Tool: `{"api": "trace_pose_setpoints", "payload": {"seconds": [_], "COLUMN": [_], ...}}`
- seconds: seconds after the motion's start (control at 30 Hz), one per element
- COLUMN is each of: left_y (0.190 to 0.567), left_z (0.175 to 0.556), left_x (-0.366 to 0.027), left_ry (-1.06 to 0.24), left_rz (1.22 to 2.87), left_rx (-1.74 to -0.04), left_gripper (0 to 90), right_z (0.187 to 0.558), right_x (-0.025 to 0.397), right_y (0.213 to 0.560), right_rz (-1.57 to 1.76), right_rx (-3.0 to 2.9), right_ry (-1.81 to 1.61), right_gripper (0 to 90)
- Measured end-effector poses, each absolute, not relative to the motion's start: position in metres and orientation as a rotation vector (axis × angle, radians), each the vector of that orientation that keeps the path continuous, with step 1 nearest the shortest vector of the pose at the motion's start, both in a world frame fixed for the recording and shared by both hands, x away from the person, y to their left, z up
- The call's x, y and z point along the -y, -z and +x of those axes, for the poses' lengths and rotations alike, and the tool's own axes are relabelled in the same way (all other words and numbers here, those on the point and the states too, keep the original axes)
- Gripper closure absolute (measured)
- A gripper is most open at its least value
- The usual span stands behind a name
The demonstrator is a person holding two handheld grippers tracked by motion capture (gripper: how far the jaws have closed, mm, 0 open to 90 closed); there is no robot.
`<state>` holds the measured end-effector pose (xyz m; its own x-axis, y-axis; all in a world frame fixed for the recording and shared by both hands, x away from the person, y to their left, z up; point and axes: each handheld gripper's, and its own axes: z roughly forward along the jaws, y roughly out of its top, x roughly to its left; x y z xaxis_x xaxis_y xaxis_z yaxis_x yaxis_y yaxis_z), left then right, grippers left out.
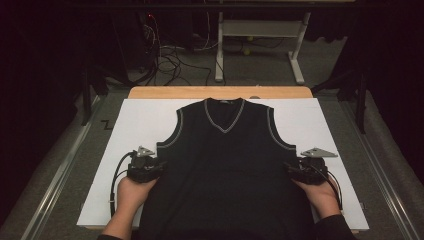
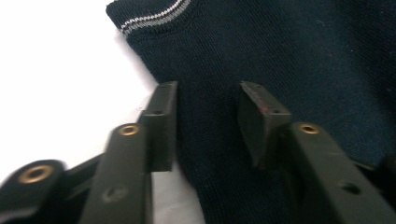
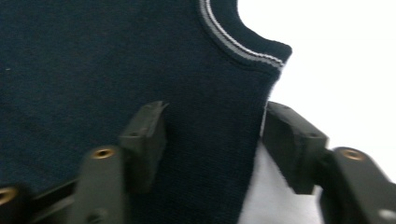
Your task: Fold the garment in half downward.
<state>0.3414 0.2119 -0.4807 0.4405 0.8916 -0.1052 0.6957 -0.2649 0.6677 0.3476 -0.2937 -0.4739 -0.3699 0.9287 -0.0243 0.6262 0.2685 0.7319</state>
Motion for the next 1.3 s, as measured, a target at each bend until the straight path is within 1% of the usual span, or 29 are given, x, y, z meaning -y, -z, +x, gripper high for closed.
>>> {"api": "trace_pose_setpoints", "payload": {"seconds": [0.13, 0.2, 0.23, 0.27, 0.3, 0.33, 0.47, 0.9, 1.07, 1.2, 1.23, 1.3], "left_y": [0.481, 0.481, 0.481, 0.481, 0.481, 0.481, 0.480, 0.467, 0.462, 0.459, 0.457, 0.455], "left_z": [0.340, 0.340, 0.340, 0.340, 0.341, 0.341, 0.340, 0.332, 0.326, 0.321, 0.318, 0.316], "left_x": [-0.212, -0.212, -0.212, -0.212, -0.213, -0.214, -0.217, -0.236, -0.241, -0.246, -0.250, -0.251], "left_ry": [-0.377, -0.374, -0.372, -0.366, -0.360, -0.358, -0.359, -0.403, -0.389, -0.379, -0.350, -0.340], "left_rz": [2.044, 2.044, 2.042, 2.039, 2.034, 2.029, 2.004, 1.883, 1.851, 1.856, 1.836, 1.829], "left_rx": [-1.309, -1.300, -1.299, -1.300, -1.301, -1.302, -1.303, -1.289, -1.273, -1.254, -1.248, -1.245], "left_gripper": [70.4, 74.3, 76.5, 76.5, 77.0, 77.8, 78.9, 81.1, 81.4, 81.3, 81.4, 81.3], "right_z": [0.345, 0.345, 0.344, 0.344, 0.344, 0.344, 0.343, 0.331, 0.325, 0.317, 0.315, 0.313], "right_x": [0.290, 0.290, 0.289, 0.289, 0.289, 0.289, 0.288, 0.298, 0.300, 0.306, 0.308, 0.309], "right_y": [0.474, 0.474, 0.473, 0.473, 0.473, 0.474, 0.473, 0.459, 0.456, 0.452, 0.452, 0.451], "right_rz": [1.388, 1.387, 1.383, 1.383, 1.373, 1.358, 1.348, 1.279, 1.252, 1.245, 1.243, 1.248], "right_rx": [-2.105, -2.114, -2.118, -2.118, -2.122, -2.127, -2.130, -2.029, -2.024, -2.019, -2.015, -2.012], "right_ry": [-0.901, -0.911, -0.914, -0.914, -0.917, -0.925, -0.923, -1.014, -1.019, -1.053, -1.066, -1.077], "right_gripper": [60.7, 66.0, 71.8, 71.8, 74.4, 81.1, 82.9, 83.6, 83.6, 83.6, 83.5, 83.5]}}
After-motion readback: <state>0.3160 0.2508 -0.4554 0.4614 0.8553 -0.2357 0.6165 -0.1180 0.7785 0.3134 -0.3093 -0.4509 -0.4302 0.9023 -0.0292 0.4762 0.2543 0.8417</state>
